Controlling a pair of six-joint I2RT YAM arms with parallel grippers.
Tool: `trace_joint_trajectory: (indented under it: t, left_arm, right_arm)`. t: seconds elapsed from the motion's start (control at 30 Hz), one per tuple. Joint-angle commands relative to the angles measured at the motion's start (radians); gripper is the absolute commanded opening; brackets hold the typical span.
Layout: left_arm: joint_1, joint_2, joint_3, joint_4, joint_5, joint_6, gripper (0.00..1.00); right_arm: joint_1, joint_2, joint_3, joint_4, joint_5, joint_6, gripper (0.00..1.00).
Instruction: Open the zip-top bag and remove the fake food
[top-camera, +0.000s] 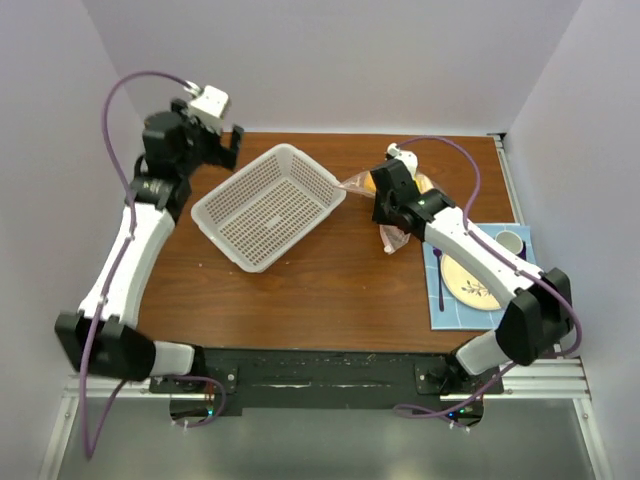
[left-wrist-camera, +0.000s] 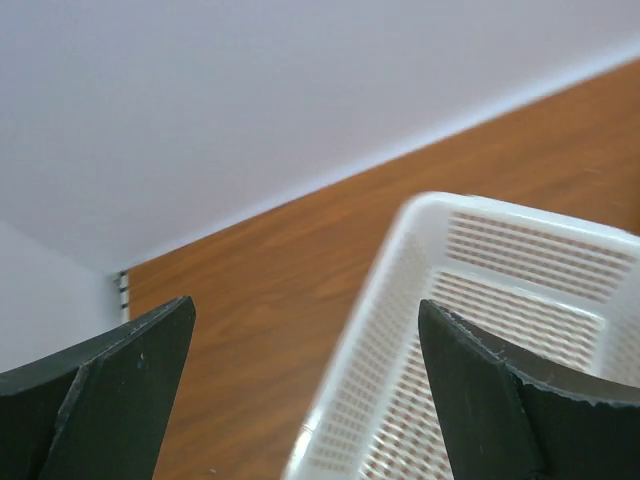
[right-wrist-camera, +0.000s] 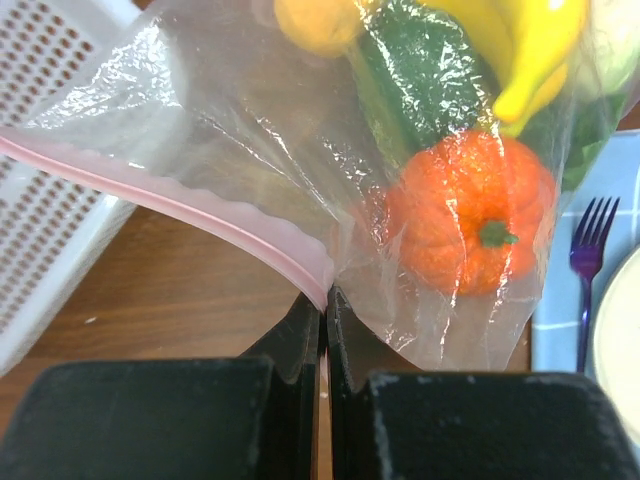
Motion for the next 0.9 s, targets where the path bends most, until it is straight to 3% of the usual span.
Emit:
trace_joint_trajectory:
  t: [0.0, 0.13, 0.3, 0.53, 0.63, 0.87]
  left_arm:
    - [0.133, 0.244, 0.054, 0.118, 0.012, 0.058, 0.98]
    - [0.139, 0.413, 0.133, 0.108, 0.055, 0.078, 0.96]
    - [0.159, 0.524, 0.133, 0.178, -0.109, 0.127, 0.94]
    - [0.263, 0.518, 0.088, 0.288, -0.258, 0.137, 0.91]
    - [0.268, 0.478, 0.01, 0.295, -0.217, 0.152, 0.91]
    - [0.155, 0.409, -0.206, 0.326, -0.22, 0.229, 0.89]
  right_arm:
    - [0.039, -0.109, -0.022, -0.009, -0.07, 0.092, 0.0]
    - [0.085, -0.178, -0.036, -0.06, -0.07, 0.143, 0.0]
    - [0.105, -0.296, -0.023, -0.116, -0.09, 0.155, 0.0]
    - [0.116, -0.353, -0.016, -0.121, -0.223, 0.212, 0.0]
    - [0.125, -0.347, -0.047, -0.084, -0.272, 0.246, 0.0]
    - [0.144, -0.32, -0.087, 0.025, -0.343, 0.289, 0.0]
